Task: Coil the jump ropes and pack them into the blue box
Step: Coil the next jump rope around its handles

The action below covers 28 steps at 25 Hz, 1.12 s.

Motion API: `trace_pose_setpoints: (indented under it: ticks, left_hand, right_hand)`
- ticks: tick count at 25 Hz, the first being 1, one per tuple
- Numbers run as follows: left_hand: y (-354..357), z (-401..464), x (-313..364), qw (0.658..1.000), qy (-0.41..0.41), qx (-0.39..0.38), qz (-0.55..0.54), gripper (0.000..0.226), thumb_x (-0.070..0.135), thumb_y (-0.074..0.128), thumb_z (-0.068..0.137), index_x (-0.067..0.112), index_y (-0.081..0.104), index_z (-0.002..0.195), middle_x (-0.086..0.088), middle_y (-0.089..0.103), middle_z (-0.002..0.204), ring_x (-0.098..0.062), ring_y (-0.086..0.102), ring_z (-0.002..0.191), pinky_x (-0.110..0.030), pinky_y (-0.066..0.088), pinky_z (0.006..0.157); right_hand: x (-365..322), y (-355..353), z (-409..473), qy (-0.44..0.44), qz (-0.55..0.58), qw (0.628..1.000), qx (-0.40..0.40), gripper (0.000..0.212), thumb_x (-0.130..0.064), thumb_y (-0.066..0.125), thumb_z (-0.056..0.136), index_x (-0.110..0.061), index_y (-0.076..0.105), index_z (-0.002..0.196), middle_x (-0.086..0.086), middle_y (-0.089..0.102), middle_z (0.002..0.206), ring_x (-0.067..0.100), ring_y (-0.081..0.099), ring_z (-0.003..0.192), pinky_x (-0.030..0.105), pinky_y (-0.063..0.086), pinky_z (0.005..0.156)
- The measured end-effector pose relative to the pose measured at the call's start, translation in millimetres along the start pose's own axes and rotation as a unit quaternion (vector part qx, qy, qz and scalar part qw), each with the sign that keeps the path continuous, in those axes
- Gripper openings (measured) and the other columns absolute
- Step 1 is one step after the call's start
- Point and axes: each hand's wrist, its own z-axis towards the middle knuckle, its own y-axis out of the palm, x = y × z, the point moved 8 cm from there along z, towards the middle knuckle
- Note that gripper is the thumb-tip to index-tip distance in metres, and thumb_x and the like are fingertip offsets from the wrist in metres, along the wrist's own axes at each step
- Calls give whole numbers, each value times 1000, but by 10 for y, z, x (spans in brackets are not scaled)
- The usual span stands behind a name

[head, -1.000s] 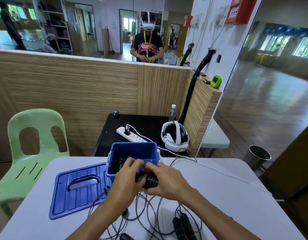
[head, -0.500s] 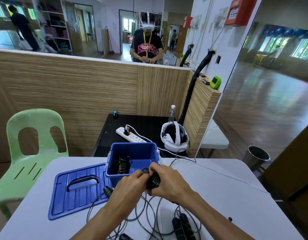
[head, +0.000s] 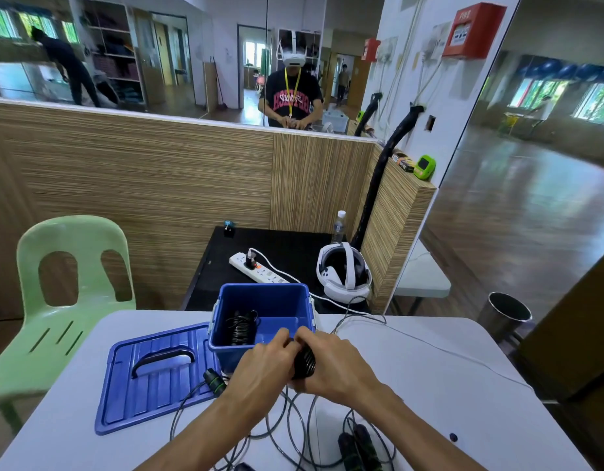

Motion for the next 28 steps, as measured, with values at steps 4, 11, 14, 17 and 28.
trace_pose_setpoints:
  ticks: [4, 11, 14, 17, 28]
  left_hand:
    - [14, 49, 35, 999, 45, 9, 17, 56, 23, 89, 56, 19, 54, 100, 2, 50, 84, -13, 55, 53, -25, 38, 28]
    - [-66, 172, -96, 978, -74, 10, -192, 14, 21, 58, 84, 13, 50, 94, 4, 42, 100, -15, 52, 77, -30, 48, 60]
    - [-49, 210, -111, 966, -106, -10, -236, 13, 28, 55, 86, 16, 50, 90, 7, 37, 103, -12, 49, 83, -33, 52, 68]
    - [31, 216, -122, 961, -124, -15, -247, 16, 31, 54, 91, 16, 57, 90, 5, 35, 106, -9, 44, 94, -29, 50, 83]
    - [-57, 26, 391, 969, -35, 83, -228, 29, 36, 38, 102, 19, 57, 113, 9, 37, 120, -10, 43, 100, -31, 47, 87]
  right_hand:
    - [-3, -57, 0, 14, -10, 1000, 6, 49, -51, 69, 69, -31, 37, 99, -4, 64, 91, 24, 59, 77, 35, 49, 62]
    - [-32, -126, 49, 7, -90, 996, 9, 48, -45, 62, 76, -28, 46, 118, -3, 68, 95, 26, 65, 82, 33, 45, 63]
    - [6, -106, 64, 4, -93, 996, 10, 45, -46, 58, 80, -26, 48, 119, -3, 67, 100, 25, 64, 84, 32, 41, 62]
    - [35, -58, 81, 13, -108, 994, 14, 46, -43, 59, 86, -24, 46, 125, -2, 67, 104, 26, 64, 86, 33, 40, 62]
    - [438, -149, 101, 129, 30, 988, 82, 33, -32, 57, 89, -23, 47, 119, 3, 66, 97, 27, 64, 88, 39, 53, 75]
